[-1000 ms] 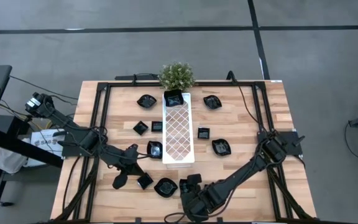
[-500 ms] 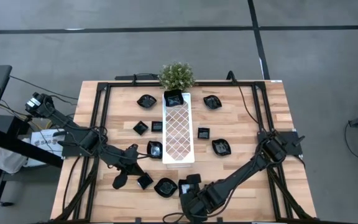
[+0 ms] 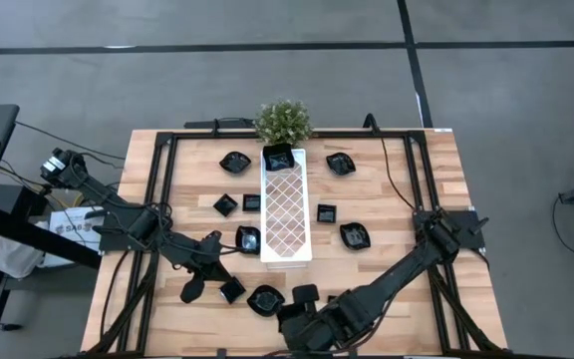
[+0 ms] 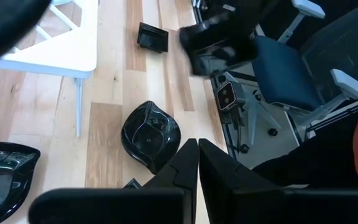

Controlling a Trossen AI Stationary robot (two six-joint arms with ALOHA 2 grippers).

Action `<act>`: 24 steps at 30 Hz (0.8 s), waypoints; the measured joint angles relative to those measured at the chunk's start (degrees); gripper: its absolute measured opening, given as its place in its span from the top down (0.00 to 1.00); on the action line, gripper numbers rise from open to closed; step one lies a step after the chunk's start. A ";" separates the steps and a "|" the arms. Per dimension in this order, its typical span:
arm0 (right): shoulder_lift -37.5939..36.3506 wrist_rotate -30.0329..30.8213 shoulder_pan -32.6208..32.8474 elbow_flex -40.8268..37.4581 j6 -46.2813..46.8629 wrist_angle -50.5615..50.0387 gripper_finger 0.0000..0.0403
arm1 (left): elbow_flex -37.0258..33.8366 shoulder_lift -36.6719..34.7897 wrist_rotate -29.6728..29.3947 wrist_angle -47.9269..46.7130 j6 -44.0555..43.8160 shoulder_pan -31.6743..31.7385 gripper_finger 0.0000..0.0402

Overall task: Pick & Place Mini shaped plates
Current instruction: Stack the distorted square plate on the other distorted square plate on the shelf

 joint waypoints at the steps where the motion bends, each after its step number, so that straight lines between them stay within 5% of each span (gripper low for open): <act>1: 0.00 -0.32 0.00 2.17 -0.15 -0.20 1.00 | 0.00 -0.05 0.83 0.02 0.00 0.00 0.96; 5: -0.04 0.77 0.00 11.23 -2.64 -2.28 1.00 | 0.00 -1.18 3.79 -0.04 0.00 -0.02 0.96; 15: -9.28 21.57 -3.89 10.29 -12.32 -3.50 1.00 | 0.04 -12.77 3.17 0.01 8.51 0.10 0.96; 24: -9.86 25.91 -15.67 10.27 -28.65 -4.69 1.00 | 0.07 -20.23 -14.38 -0.07 20.78 3.40 0.96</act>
